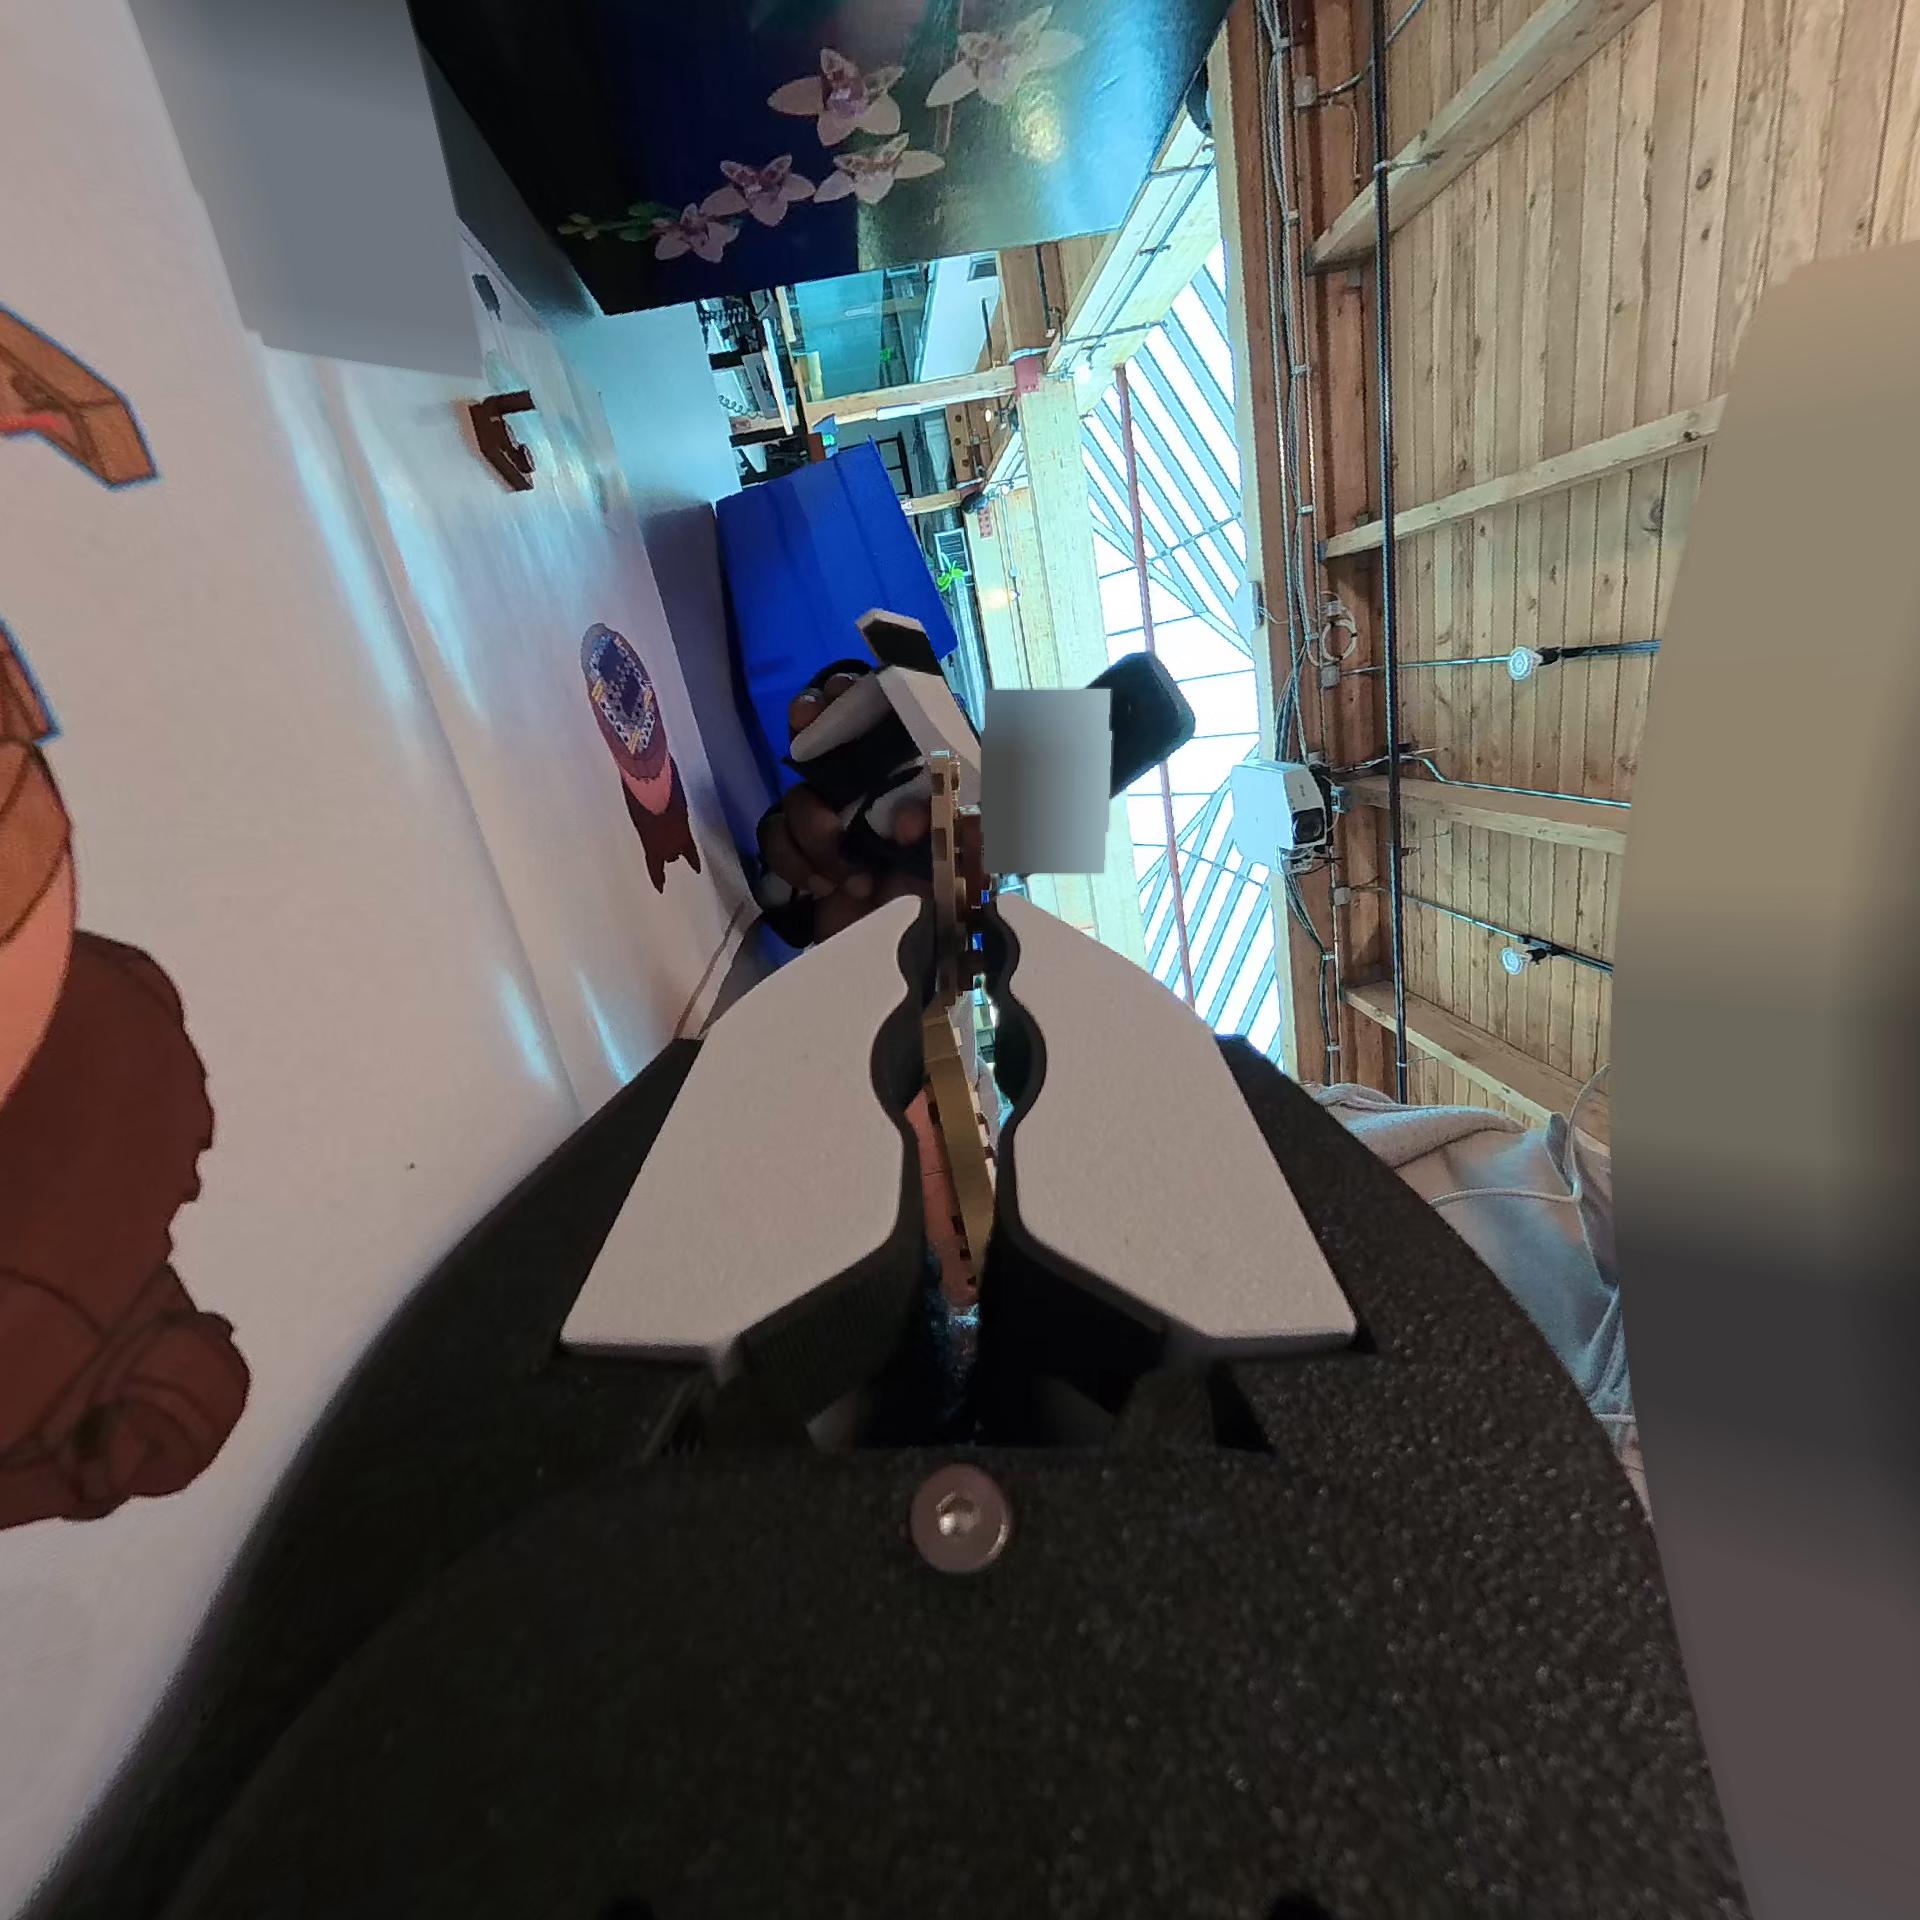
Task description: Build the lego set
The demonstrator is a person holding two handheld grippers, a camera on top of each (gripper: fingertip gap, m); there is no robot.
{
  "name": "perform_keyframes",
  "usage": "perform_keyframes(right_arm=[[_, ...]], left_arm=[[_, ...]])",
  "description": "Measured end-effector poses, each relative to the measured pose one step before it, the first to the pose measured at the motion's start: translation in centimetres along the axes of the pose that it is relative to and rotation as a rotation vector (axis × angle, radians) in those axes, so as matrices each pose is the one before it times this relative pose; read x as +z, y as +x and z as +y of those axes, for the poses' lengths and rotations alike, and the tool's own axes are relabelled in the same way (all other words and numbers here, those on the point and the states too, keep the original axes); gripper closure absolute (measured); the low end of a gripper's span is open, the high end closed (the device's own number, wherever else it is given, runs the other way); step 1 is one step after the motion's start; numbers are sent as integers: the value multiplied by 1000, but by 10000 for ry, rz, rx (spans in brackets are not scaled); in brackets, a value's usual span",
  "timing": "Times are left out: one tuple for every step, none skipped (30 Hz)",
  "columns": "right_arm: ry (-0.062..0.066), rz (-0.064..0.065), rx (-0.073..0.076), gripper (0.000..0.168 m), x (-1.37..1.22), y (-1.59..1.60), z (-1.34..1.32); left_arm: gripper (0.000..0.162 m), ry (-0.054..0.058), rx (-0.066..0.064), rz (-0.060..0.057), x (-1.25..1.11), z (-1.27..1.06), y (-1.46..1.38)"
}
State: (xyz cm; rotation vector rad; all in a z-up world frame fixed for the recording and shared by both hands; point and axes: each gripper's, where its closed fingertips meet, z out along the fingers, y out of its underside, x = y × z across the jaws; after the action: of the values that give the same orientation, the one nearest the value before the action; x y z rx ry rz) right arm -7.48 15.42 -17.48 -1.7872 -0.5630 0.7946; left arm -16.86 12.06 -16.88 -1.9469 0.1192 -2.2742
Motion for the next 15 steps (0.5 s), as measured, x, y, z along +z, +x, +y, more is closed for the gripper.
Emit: perform_keyframes(right_arm=[[-66,-156,83,158,56,-114,84],[-20,-42,73,158,11,14,28],[79,3,36,158,-47,42,-96],[191,-36,-30,159,-89,-38,-235],[183,39,-58,160,-89,6,-253],[137,118,-46,160,-87,18,-255],[117,-26,-128,160,-60,-260,-261],[95,-5,-190,161,-25,-269,-227],[19,132,-238,161,-10,-75,-31],[-52,151,-308,160,10,0,202],[-30,202,-244,160,24,123,245],[78,-20,-140,160,-39,-124,-108],[172,-49,-195,159,-57,-139,-229],[160,114,-236,158,-107,61,-253],[161,45,-344,154,-120,-97,-422]], left_arm=[[155,-34,32,-35,40,62,-35],[155,-31,29,-28,23,56,-21],[155,-23,18,-11,16,47,-9],[155,-6,9,-3,7,7,-1],[155,8,-2,1,-4,-11,4],[155,4,-7,3,-8,-5,1],[155,-8,-4,-3,-8,22,-9],[155,-17,6,-3,9,31,0],[155,-13,8,-4,2,25,-2],[155,-1,3,-9,9,2,-15],[155,2,-4,2,0,-1,-4],[155,0,-16,13,6,-5,-4],[155,2,-18,11,-1,-19,4],[155,5,-3,10,-6,-7,16],[155,4,-1,4,-9,-4,-2]])
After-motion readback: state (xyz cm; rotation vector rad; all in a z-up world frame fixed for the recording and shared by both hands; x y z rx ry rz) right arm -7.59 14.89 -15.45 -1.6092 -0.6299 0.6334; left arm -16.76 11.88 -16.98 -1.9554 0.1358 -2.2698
